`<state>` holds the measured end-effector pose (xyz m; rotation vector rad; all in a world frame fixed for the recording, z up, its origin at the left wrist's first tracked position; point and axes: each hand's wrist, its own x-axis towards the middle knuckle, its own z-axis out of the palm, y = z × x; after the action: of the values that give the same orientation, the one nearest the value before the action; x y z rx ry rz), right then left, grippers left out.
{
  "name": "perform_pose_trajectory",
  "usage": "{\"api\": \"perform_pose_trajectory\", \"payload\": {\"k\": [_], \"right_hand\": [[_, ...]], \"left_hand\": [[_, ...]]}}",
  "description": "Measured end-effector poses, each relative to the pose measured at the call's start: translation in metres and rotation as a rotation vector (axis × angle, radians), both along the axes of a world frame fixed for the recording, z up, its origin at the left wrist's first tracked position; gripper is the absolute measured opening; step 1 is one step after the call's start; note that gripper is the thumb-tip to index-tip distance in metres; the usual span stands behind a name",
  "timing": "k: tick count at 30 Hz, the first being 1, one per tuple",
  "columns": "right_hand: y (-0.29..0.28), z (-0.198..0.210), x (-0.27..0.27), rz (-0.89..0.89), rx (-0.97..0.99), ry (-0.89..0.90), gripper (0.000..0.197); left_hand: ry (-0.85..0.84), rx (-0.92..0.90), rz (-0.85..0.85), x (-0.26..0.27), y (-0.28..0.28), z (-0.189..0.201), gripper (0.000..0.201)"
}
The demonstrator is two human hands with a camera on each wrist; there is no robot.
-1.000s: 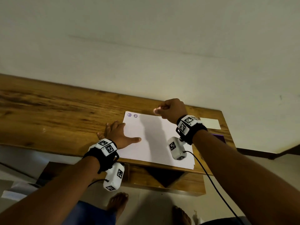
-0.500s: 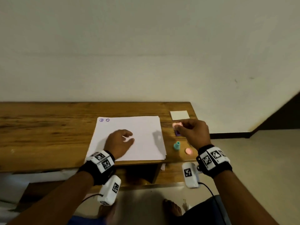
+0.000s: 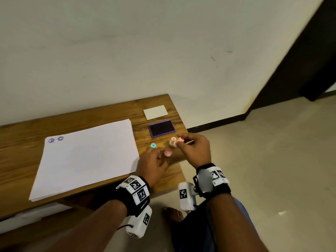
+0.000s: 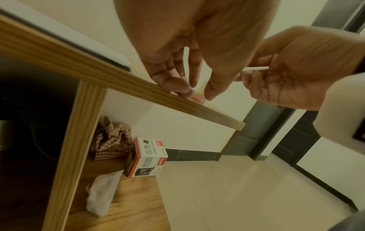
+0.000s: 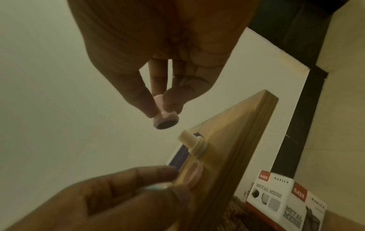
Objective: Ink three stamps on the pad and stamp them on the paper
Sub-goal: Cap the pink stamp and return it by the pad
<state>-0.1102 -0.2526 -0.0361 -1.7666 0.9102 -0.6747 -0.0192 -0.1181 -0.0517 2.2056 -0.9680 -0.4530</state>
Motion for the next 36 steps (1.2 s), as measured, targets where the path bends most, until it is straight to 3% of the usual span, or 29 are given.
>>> {"api": "perform_pose_trajectory", "payload": {"k": [3,9,13,18,26,36], "right_hand": [[-0.005,-0.004,0.003,0.021,0.015,0.045,0.018],[-0.007,-0.006,0.009,0.031,0.044,0.052,0.018],[-0.007,-0.005,0.008,0.032,0.048,0.056,0.018],[-0.001,0.0,0.011,0.065,0.021,0.017,0.021],[0.044,0.005,0.034,0.208,0.022,-0.125,0.022],[0.099,-0.003,0.072,0.362,-0.031,-0.123,0.025]], "left_hand": [[-0.033,0.001,0.009,-0.002,-0.011,-0.003,0.042],[-0.09,0.08,0.021,-0.001,-0.022,-0.006,0.024],[-0.088,0.033,0.051,-0.003,-0.02,-0.008,0.025],[0.111,-0.13,0.095,-0.007,0.003,-0.002,0.026],[0.459,-0.392,0.32,0.01,0.066,-0.001,0.033],[0.464,-0.503,0.35,0.042,0.101,0.005,0.038]]}}
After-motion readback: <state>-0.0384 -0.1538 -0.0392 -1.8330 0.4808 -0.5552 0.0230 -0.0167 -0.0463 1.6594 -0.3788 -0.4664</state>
